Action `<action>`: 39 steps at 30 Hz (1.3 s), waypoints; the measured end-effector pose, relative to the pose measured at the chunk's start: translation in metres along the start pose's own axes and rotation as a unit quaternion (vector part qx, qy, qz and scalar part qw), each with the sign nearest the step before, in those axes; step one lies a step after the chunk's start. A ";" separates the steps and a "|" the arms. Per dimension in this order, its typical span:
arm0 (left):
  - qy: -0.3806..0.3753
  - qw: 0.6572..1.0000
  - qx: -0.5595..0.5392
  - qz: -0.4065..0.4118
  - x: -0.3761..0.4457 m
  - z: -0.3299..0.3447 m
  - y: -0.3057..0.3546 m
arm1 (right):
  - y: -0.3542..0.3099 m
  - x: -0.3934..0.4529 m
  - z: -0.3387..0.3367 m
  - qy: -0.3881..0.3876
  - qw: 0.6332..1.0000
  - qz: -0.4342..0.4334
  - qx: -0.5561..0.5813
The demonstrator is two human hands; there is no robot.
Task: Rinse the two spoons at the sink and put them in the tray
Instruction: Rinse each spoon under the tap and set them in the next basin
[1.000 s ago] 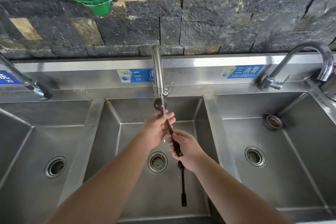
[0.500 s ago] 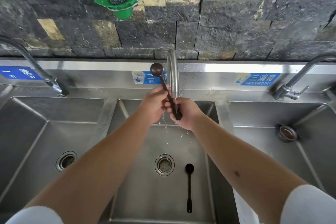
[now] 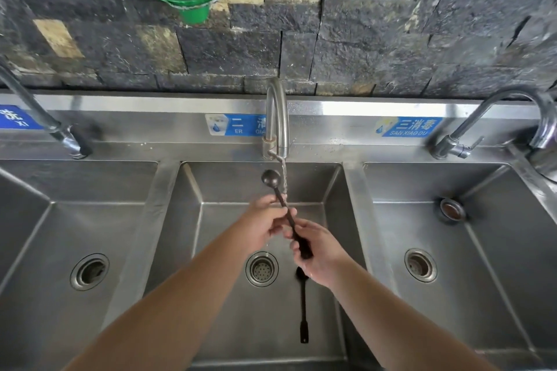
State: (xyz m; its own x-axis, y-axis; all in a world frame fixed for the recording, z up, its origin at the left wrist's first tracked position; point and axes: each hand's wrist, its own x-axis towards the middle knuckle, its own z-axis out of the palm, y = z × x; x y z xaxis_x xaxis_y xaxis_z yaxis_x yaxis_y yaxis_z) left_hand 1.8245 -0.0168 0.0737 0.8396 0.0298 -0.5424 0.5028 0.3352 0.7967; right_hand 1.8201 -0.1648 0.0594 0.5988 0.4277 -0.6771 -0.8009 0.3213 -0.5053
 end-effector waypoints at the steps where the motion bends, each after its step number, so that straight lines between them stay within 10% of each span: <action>1: -0.006 1.000 0.008 -0.017 -0.004 0.002 -0.013 | 0.011 -0.007 -0.010 0.023 1.000 0.004 0.013; 11: -0.052 0.988 0.073 -0.124 -0.030 0.018 -0.089 | 0.078 -0.064 -0.042 0.237 0.959 -0.067 -0.137; 20: -0.064 0.989 0.002 -0.134 -0.044 0.047 -0.111 | 0.094 -0.086 -0.050 0.360 0.788 -0.201 -0.458; 39: -0.076 0.972 0.203 -0.086 0.052 0.280 -0.150 | -0.065 -0.081 -0.275 0.351 0.833 -0.119 -0.410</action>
State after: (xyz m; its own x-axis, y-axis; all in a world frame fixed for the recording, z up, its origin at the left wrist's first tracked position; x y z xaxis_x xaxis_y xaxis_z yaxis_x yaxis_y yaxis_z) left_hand 1.8504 -0.3293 0.0001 0.7410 -0.1430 -0.6561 0.6524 -0.0783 0.7539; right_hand 1.8234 -0.4528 0.0000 0.8228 -0.2579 -0.5065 -0.5638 -0.4830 -0.6699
